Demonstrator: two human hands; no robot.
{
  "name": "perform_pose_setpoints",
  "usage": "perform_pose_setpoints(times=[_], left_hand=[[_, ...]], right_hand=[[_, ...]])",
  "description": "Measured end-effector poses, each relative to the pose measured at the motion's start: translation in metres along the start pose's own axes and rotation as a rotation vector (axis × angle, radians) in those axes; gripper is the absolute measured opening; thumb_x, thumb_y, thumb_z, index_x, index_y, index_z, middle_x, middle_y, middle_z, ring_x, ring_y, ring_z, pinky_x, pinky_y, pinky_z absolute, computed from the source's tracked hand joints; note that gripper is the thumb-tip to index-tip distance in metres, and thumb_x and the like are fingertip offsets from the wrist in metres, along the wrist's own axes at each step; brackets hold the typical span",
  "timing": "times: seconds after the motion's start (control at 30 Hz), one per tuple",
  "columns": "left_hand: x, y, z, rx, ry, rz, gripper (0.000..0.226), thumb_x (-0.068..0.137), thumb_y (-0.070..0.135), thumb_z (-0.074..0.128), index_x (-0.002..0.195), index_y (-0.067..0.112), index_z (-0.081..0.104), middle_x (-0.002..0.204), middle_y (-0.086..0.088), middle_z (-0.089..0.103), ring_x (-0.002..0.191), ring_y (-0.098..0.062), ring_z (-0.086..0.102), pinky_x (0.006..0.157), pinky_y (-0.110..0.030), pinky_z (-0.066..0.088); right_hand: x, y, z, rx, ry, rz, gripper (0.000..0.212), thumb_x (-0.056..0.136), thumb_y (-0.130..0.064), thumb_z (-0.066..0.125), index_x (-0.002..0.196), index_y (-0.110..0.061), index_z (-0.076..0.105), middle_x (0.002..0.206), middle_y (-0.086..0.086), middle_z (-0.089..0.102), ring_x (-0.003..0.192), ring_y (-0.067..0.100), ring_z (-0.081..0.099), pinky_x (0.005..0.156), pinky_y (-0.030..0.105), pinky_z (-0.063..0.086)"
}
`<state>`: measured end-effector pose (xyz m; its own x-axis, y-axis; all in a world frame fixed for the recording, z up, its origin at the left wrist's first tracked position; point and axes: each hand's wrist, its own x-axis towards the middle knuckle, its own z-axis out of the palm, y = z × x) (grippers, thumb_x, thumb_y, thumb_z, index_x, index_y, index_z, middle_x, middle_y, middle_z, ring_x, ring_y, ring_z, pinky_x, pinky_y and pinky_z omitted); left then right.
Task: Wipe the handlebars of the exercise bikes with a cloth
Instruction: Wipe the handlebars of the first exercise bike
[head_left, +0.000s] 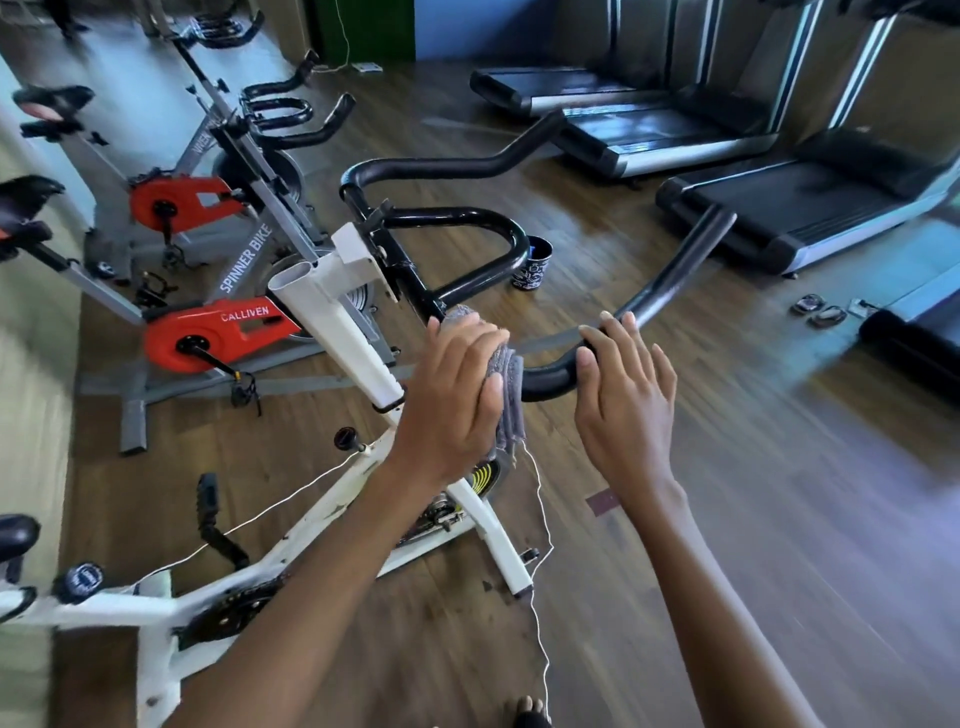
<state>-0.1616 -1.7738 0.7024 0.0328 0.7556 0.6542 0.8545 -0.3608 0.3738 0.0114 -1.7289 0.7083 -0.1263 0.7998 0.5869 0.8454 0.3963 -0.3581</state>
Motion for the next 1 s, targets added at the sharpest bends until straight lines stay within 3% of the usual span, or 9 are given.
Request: perform_pose_setpoints(times=[0.13,0.23,0.37,0.47,0.6,0.67,0.77,0.87,1.0], left_hand=[[-0.016,0.028,0.018,0.021,0.067,-0.109,0.051,0.101,0.03,0.026,0.136,-0.001,0.046,0.143,-0.016,0.045,0.141,-0.033,0.03,0.113,-0.06,0.025],[-0.004,0.009,0.01,-0.011,0.044,-0.085,0.051,0.101,0.032,0.027,0.135,-0.001,0.047,0.141,-0.015,0.048,0.138,-0.032,0.035,0.111,-0.059,0.029],[0.021,-0.015,-0.009,-0.177,-0.048,-0.189,0.05,0.101,0.035,0.024,0.131,0.005,0.05,0.136,-0.01,0.05,0.132,-0.022,0.039,0.112,-0.051,0.03],[0.026,-0.017,-0.009,-0.2,-0.04,-0.169,0.045,0.101,0.029,0.027,0.121,0.001,0.056,0.127,-0.011,0.055,0.127,-0.024,0.043,0.11,-0.051,0.03],[0.004,0.009,0.001,-0.026,0.009,-0.11,0.042,0.101,0.023,0.026,0.119,0.0,0.056,0.128,-0.013,0.056,0.13,-0.029,0.042,0.116,-0.055,0.022],[-0.002,0.03,0.01,0.137,-0.021,-0.068,0.044,0.099,0.026,0.028,0.121,0.001,0.056,0.125,-0.013,0.057,0.128,-0.031,0.045,0.119,-0.054,0.015],[0.002,0.057,0.025,0.318,-0.049,-0.069,0.043,0.098,0.029,0.031,0.123,0.004,0.056,0.12,-0.011,0.059,0.118,-0.03,0.052,0.116,-0.055,0.02],[0.006,0.058,0.024,0.382,-0.041,-0.06,0.04,0.099,0.029,0.032,0.12,0.006,0.058,0.114,-0.008,0.062,0.108,-0.028,0.056,0.113,-0.05,0.03],[0.004,0.052,0.02,0.414,-0.041,-0.017,0.038,0.1,0.028,0.033,0.122,0.007,0.056,0.116,-0.008,0.061,0.107,-0.028,0.055,0.111,-0.047,0.033]], right_hand=[[-0.001,-0.001,0.006,0.12,0.032,0.047,0.046,0.102,-0.038,0.025,0.124,-0.017,0.06,0.144,0.002,0.05,0.144,0.019,0.029,0.113,0.044,0.028],[0.0,-0.001,0.006,0.148,0.034,0.047,0.046,0.101,-0.039,0.026,0.124,-0.017,0.06,0.143,0.002,0.05,0.144,0.018,0.029,0.113,0.043,0.029],[0.0,0.003,0.0,0.16,-0.028,0.031,0.045,0.102,-0.039,0.025,0.128,-0.021,0.057,0.147,-0.001,0.046,0.146,0.015,0.025,0.114,0.042,0.026],[0.0,0.005,-0.001,0.228,-0.044,0.054,0.047,0.102,-0.039,0.024,0.128,-0.02,0.057,0.147,-0.001,0.047,0.146,0.015,0.025,0.11,0.039,0.028],[0.006,0.013,-0.007,0.286,-0.063,0.031,0.041,0.103,-0.033,0.03,0.125,-0.021,0.061,0.141,-0.003,0.053,0.142,0.014,0.032,0.109,0.029,0.028],[0.015,0.024,-0.015,0.353,-0.079,0.014,0.037,0.103,-0.029,0.033,0.121,-0.022,0.065,0.133,-0.006,0.059,0.137,0.013,0.04,0.111,0.031,0.033],[0.031,0.046,-0.021,0.446,-0.141,-0.023,0.036,0.103,-0.029,0.034,0.121,-0.022,0.065,0.129,-0.009,0.062,0.133,0.01,0.046,0.111,0.04,0.036],[0.038,0.065,-0.017,0.366,-0.18,-0.094,0.038,0.103,-0.034,0.031,0.126,-0.027,0.061,0.137,-0.01,0.055,0.138,0.009,0.039,0.111,0.048,0.034],[0.045,0.08,-0.015,0.187,-0.189,-0.151,0.04,0.104,-0.037,0.026,0.136,-0.033,0.051,0.148,-0.013,0.043,0.145,0.007,0.026,0.115,0.046,0.025]])
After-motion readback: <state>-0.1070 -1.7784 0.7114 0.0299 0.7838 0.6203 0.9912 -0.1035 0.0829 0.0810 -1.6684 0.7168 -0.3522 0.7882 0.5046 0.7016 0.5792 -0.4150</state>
